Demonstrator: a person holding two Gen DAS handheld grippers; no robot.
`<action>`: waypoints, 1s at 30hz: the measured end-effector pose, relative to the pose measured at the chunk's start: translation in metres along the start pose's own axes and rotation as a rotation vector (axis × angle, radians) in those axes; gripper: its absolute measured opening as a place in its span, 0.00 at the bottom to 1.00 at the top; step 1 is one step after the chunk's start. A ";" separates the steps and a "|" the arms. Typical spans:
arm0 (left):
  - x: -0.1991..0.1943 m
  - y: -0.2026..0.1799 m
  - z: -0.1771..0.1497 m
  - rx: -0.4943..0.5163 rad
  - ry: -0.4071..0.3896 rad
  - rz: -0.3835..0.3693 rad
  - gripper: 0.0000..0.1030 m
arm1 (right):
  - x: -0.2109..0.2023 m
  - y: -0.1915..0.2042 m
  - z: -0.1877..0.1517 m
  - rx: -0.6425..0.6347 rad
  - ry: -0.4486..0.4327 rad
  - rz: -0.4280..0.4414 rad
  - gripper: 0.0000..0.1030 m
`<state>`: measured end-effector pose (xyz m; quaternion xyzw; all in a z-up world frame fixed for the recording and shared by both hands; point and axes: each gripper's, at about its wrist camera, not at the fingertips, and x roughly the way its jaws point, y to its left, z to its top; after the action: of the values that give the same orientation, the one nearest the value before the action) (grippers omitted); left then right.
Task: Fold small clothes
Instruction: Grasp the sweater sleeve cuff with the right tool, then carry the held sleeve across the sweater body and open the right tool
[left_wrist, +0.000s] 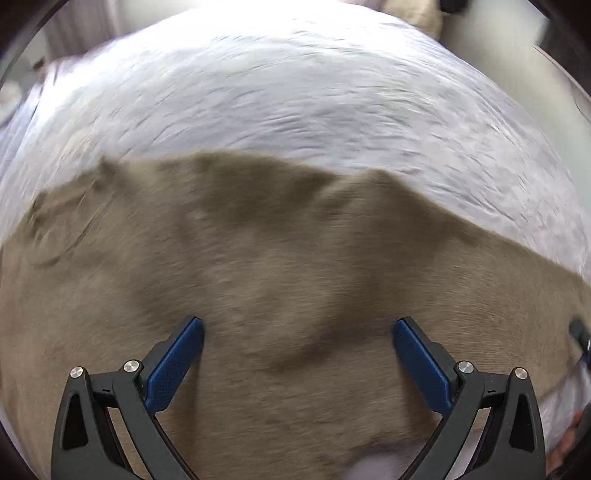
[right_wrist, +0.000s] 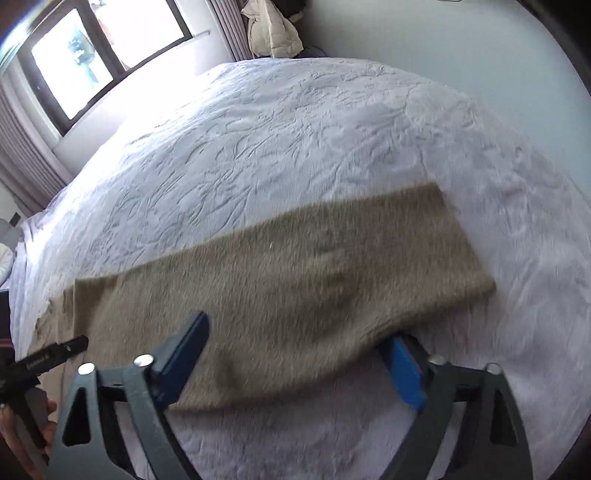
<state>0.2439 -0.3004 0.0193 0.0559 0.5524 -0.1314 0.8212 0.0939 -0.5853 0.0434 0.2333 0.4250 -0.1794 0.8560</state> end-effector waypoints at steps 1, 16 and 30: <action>-0.002 -0.017 -0.003 0.069 -0.022 -0.002 1.00 | 0.002 -0.001 0.003 -0.001 -0.004 -0.012 0.65; -0.016 0.047 0.013 -0.203 -0.072 0.050 1.00 | -0.020 -0.024 0.013 -0.014 -0.144 0.052 0.07; -0.029 0.011 -0.007 -0.068 -0.076 -0.051 1.00 | 0.001 -0.046 0.016 0.055 -0.067 0.055 0.17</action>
<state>0.2300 -0.2834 0.0430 0.0089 0.5261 -0.1356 0.8395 0.0815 -0.6324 0.0399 0.2621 0.3845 -0.1751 0.8676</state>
